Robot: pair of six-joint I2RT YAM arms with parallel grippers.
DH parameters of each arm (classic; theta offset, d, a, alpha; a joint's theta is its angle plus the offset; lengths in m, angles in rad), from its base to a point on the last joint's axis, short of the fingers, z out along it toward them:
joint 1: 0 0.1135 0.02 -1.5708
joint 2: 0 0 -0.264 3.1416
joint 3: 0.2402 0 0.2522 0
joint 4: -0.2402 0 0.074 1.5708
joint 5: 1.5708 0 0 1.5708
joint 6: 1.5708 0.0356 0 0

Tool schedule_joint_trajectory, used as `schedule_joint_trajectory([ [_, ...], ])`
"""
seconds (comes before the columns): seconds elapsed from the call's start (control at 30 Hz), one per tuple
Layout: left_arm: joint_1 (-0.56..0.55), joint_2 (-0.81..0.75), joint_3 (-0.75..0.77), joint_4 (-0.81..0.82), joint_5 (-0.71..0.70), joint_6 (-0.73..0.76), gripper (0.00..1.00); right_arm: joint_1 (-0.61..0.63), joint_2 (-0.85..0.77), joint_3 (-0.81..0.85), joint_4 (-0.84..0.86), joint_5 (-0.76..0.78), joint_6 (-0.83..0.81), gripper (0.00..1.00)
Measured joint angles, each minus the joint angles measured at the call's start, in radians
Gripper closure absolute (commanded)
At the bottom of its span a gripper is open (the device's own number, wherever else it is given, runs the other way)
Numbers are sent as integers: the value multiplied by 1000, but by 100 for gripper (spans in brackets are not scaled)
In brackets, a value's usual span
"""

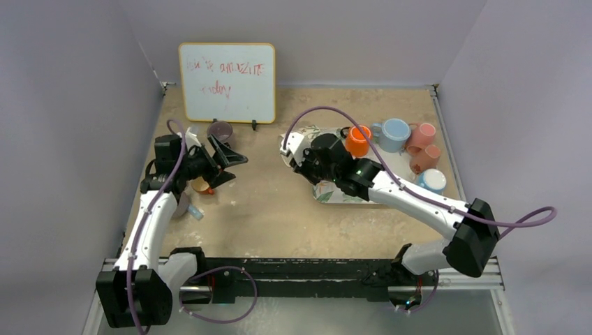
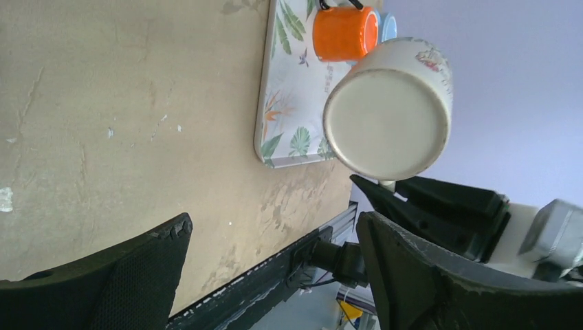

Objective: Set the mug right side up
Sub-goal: Turn over the cup on the tray.

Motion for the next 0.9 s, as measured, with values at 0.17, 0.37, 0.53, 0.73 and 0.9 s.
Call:
schedule_joint_trajectory([
  [0.17, 25, 9, 35, -21, 10, 19, 8, 43, 42, 3, -15, 86, -130, 100],
  [0.37, 27, 23, 83, -58, -10, 44, 5, 130, 140, 5, -13, 246, -307, 100],
  [0.53, 44, 77, 201, -127, -91, 76, 2, 209, 209, 0, 27, 343, -454, 100],
  [0.73, 69, 98, 304, -174, -206, 93, 1, 276, 282, -11, 100, 468, -641, 100],
  [0.9, 72, 98, 307, -190, -242, 103, 1, 303, 357, -12, 150, 590, -780, 100],
])
